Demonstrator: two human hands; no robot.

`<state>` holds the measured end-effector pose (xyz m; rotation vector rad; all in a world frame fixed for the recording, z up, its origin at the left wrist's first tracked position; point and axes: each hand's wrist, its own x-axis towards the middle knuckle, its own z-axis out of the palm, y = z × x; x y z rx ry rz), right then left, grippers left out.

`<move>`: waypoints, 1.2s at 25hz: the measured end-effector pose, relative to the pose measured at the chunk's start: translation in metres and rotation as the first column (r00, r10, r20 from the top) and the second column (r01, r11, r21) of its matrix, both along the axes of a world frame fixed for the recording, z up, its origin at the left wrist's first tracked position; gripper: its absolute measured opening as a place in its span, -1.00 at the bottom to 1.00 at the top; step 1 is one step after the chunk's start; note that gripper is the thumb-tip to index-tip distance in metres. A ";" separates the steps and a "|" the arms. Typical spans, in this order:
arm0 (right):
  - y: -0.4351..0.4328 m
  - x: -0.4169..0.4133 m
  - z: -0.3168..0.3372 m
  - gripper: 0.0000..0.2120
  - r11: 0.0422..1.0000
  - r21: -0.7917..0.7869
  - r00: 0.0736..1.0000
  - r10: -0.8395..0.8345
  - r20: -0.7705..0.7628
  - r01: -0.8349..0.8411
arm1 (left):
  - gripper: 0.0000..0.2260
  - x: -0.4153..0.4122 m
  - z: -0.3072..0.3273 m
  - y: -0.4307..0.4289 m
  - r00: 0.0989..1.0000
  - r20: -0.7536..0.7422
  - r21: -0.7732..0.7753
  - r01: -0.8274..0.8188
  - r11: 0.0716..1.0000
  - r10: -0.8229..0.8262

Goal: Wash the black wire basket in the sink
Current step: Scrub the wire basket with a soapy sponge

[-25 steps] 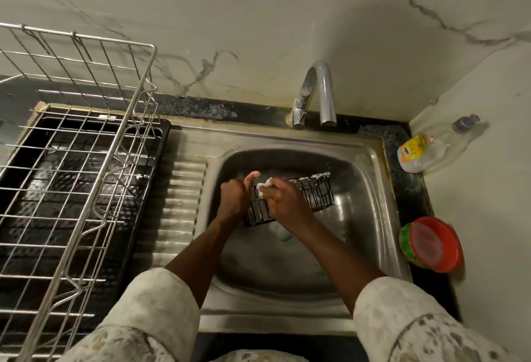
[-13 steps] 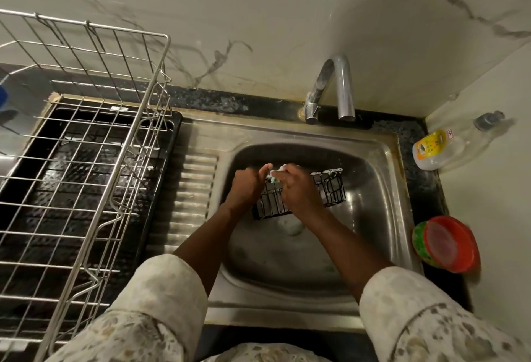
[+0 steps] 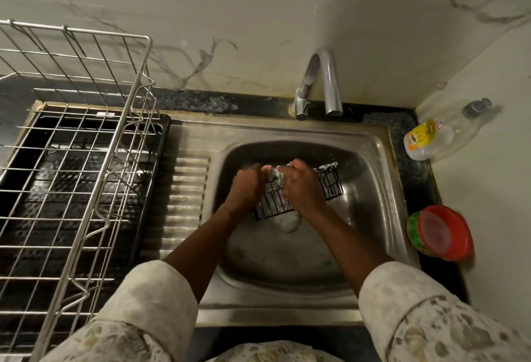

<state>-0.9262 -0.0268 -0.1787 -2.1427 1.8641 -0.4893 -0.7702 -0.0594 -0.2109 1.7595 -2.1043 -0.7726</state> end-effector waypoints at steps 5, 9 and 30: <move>0.008 -0.018 -0.008 -0.63 0.999 0.037 0.999 0.034 -0.030 -0.033 | -0.50 -0.018 -0.004 0.010 0.999 0.002 -0.033 0.034 0.999 -0.034; 0.058 -0.039 -0.008 -0.65 0.990 0.057 0.992 0.130 -0.006 -0.129 | -0.40 -0.023 -0.004 0.006 0.997 0.073 -0.039 -0.020 0.999 0.023; 0.028 -0.046 -0.013 -0.61 0.997 0.079 1.000 -0.023 0.007 0.023 | -0.74 -0.059 0.011 -0.010 0.990 0.056 0.038 0.131 0.991 -0.133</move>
